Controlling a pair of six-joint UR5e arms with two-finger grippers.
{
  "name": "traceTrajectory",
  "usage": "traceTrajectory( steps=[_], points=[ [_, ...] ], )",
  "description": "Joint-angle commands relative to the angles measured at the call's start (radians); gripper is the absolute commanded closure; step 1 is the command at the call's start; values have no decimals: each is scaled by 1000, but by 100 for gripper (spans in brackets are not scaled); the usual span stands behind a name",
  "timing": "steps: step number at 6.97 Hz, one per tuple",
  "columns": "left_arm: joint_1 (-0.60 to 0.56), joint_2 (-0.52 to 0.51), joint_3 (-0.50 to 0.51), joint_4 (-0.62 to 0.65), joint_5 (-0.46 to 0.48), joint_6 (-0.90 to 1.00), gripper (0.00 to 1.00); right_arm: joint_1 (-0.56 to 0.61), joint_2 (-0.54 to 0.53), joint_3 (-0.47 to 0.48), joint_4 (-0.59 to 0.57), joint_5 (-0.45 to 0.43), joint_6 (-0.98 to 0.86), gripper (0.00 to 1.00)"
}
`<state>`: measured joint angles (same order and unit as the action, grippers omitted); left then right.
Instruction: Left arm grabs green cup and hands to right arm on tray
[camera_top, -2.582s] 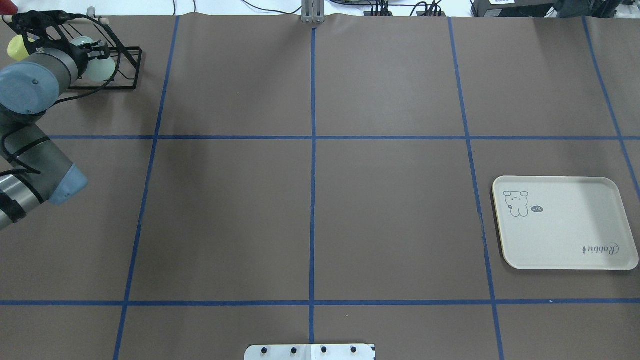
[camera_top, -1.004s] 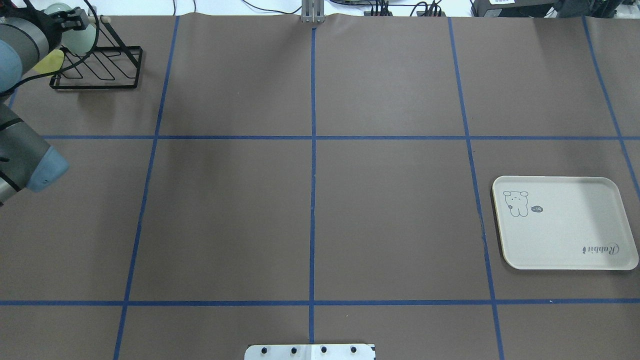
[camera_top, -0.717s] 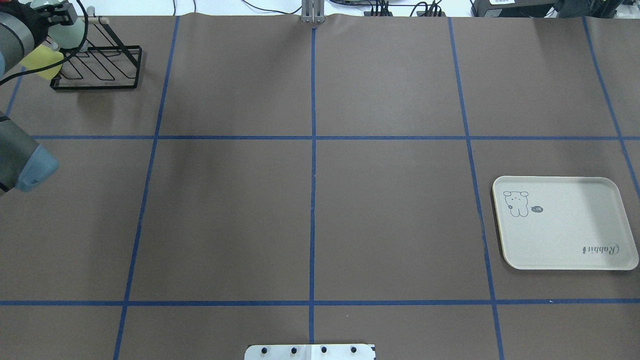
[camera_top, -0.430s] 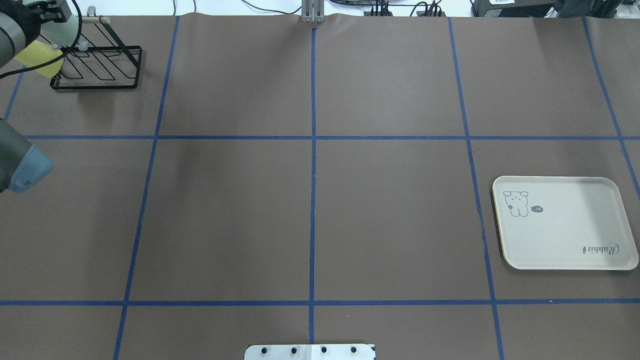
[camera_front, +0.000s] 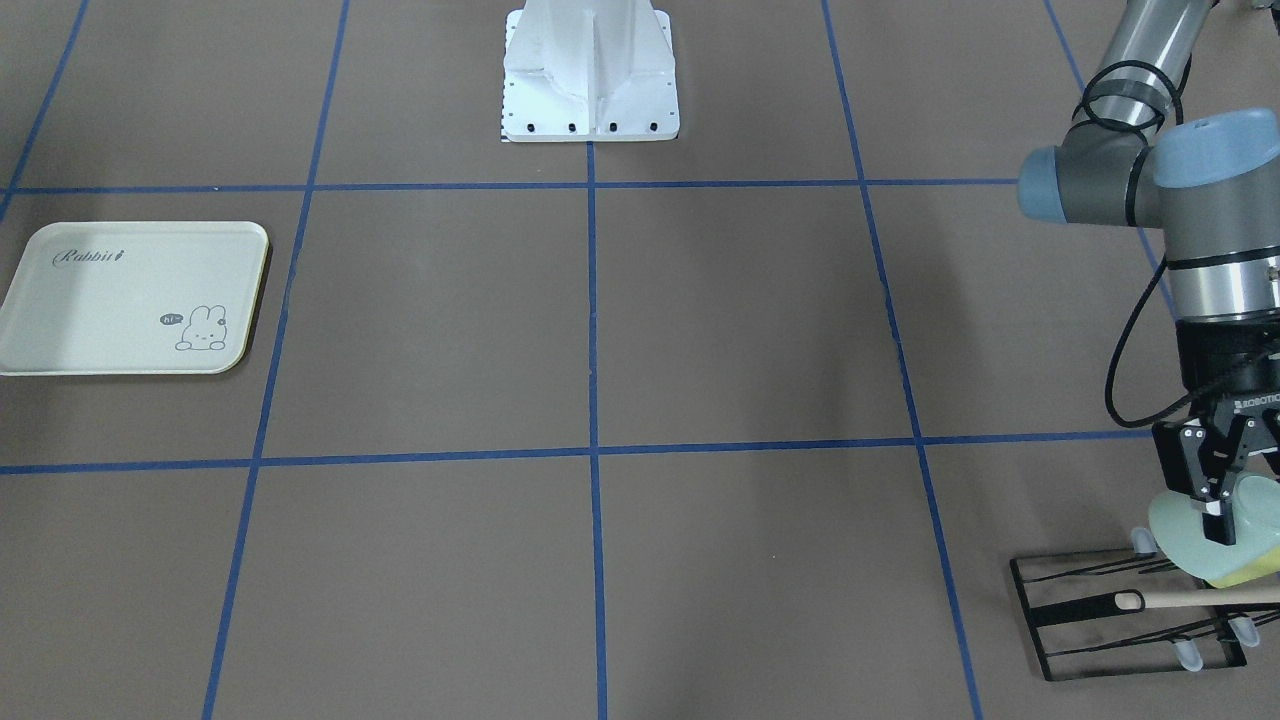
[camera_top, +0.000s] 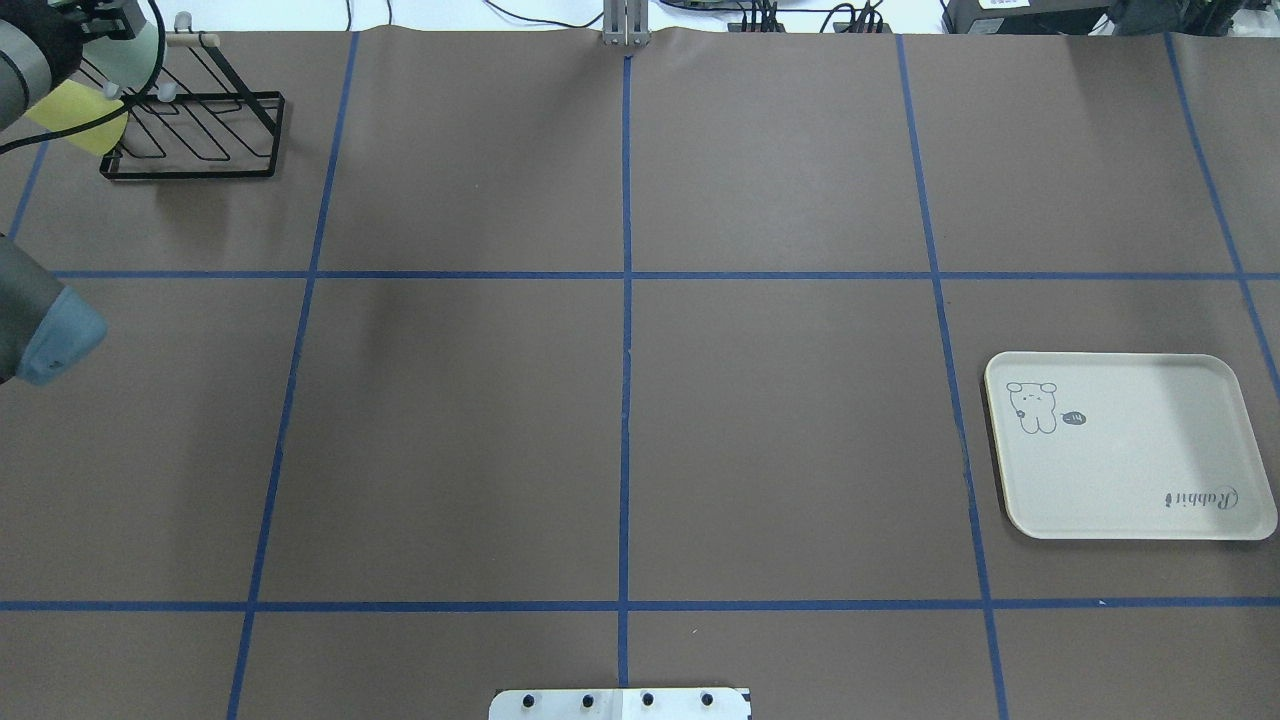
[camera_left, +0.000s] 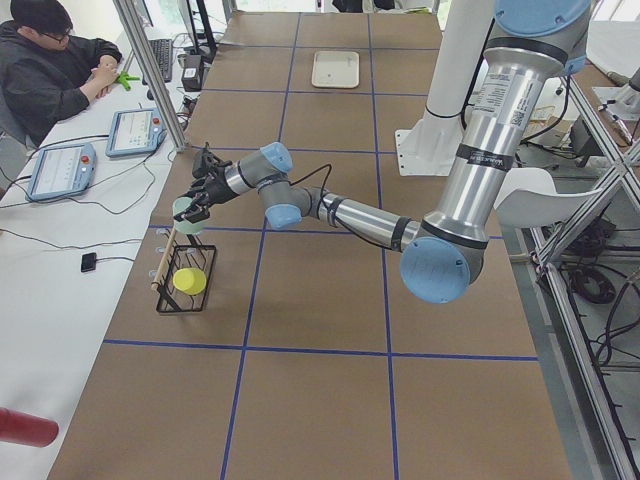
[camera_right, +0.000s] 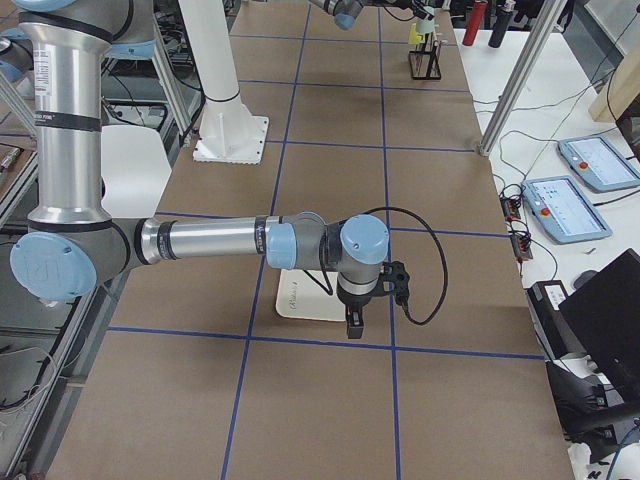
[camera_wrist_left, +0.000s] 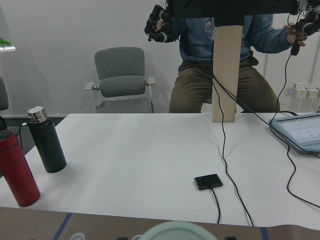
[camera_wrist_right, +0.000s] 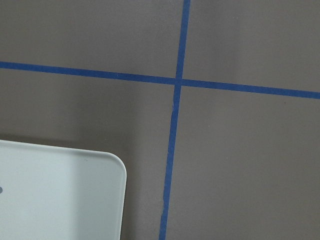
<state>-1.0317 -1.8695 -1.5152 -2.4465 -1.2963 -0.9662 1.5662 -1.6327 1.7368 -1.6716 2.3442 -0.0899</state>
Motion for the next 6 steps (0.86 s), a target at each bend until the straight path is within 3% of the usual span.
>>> traceTrajectory(
  steps=[1,4,6],
  points=[
    [2,-23,-5,1,-21,-92,58,0,5,4,1,16,-1,1],
    [16,-51,-32,1,-46,-309,59,-2,7,6,1,32,-1,1],
    [89,-68,-40,1,-46,-539,62,-2,10,12,3,32,1,1]
  ],
)
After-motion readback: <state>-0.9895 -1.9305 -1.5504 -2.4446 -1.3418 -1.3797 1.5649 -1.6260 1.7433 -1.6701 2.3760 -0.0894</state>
